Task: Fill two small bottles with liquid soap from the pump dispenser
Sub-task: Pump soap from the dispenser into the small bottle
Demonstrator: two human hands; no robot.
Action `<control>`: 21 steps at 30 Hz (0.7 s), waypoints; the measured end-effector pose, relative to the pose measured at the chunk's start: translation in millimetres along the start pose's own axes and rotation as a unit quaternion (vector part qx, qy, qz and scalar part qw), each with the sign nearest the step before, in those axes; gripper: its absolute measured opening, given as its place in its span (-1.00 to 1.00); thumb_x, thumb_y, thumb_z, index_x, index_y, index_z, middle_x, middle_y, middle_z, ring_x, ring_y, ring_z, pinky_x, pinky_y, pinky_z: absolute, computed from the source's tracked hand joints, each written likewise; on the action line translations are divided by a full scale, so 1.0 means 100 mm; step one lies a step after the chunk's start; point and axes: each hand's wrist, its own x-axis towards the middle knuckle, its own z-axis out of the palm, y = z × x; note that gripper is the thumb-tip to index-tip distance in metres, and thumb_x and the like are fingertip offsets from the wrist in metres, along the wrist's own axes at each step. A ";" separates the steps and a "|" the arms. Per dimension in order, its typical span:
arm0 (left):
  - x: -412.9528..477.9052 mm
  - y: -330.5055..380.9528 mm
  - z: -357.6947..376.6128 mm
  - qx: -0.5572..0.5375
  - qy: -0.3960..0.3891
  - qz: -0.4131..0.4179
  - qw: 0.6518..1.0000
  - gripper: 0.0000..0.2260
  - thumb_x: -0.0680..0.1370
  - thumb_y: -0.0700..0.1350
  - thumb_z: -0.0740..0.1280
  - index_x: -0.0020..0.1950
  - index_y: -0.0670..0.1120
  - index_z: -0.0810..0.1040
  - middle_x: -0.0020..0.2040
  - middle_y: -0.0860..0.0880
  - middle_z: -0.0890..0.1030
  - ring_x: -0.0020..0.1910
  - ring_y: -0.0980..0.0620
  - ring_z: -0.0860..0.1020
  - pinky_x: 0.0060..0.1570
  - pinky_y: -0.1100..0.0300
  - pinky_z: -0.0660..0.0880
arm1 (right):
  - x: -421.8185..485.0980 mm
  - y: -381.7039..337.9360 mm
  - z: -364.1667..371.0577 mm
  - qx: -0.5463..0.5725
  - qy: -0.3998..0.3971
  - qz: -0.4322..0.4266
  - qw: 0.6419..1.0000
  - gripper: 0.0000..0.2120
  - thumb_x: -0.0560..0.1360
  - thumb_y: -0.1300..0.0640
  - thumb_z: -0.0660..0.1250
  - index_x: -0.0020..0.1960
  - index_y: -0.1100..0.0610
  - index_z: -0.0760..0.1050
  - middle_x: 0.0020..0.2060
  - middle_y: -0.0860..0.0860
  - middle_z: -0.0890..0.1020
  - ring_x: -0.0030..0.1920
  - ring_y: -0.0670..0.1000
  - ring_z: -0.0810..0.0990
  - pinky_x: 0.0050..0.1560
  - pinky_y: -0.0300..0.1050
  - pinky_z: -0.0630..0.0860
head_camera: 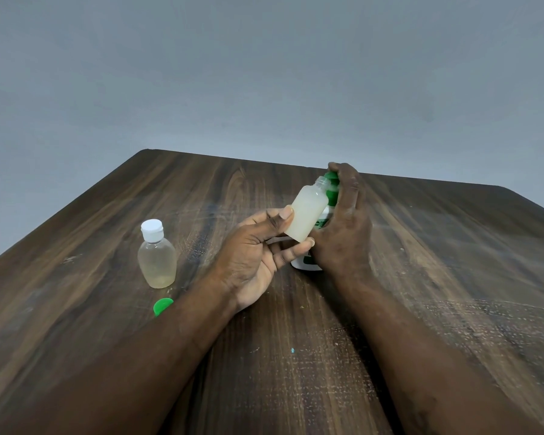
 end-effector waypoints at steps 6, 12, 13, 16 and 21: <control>0.01 0.01 0.00 -0.005 -0.005 0.004 1.000 -0.78 0.47 -0.16 0.43 0.06 -0.24 0.60 0.07 -0.25 0.68 0.00 -0.20 0.67 -0.23 0.15 0.67 | 0.02 -0.01 0.00 0.006 -0.014 0.003 1.000 -0.18 0.34 0.15 0.57 0.52 0.09 0.30 0.35 0.11 0.54 0.18 0.16 0.61 0.02 0.00 0.62; 0.00 0.00 -0.01 -0.001 -0.006 0.003 1.000 -0.78 0.47 -0.16 0.43 0.06 -0.25 0.61 0.05 -0.25 0.69 0.01 -0.20 0.66 -0.23 0.14 0.68 | 0.01 -0.02 -0.01 0.013 -0.008 0.003 1.000 -0.28 0.33 0.05 0.44 0.45 0.02 0.29 0.29 0.10 0.55 0.11 0.17 0.62 -0.04 0.07 0.63; 0.00 0.00 0.00 -0.001 -0.005 0.004 1.000 -0.77 0.47 -0.16 0.43 0.07 -0.25 0.61 0.06 -0.25 0.68 0.01 -0.21 0.66 -0.23 0.14 0.68 | 0.01 -0.02 0.00 0.012 -0.006 0.004 1.000 -0.25 0.34 0.12 0.49 0.47 0.02 0.28 0.31 0.10 0.55 0.13 0.17 0.62 -0.03 0.04 0.63; 0.00 0.01 0.00 -0.001 -0.002 0.004 1.000 -0.77 0.47 -0.17 0.43 0.07 -0.25 0.62 0.10 -0.27 0.68 -0.01 -0.20 0.68 -0.22 0.14 0.68 | 0.02 0.01 0.00 -0.004 -0.005 0.005 1.000 -0.12 0.32 0.24 0.59 0.51 0.01 0.24 0.40 0.10 0.51 0.22 0.16 0.60 0.04 -0.08 0.58; 0.00 0.01 0.00 -0.006 -0.005 0.003 1.000 -0.76 0.48 -0.17 0.43 0.09 -0.25 0.61 0.12 -0.27 0.68 -0.03 -0.19 0.70 -0.22 0.14 0.68 | 0.02 -0.01 -0.01 0.000 -0.007 0.004 1.000 -0.12 0.30 0.23 0.61 0.51 0.04 0.27 0.41 0.10 0.49 0.25 0.16 0.59 0.06 0.08 0.65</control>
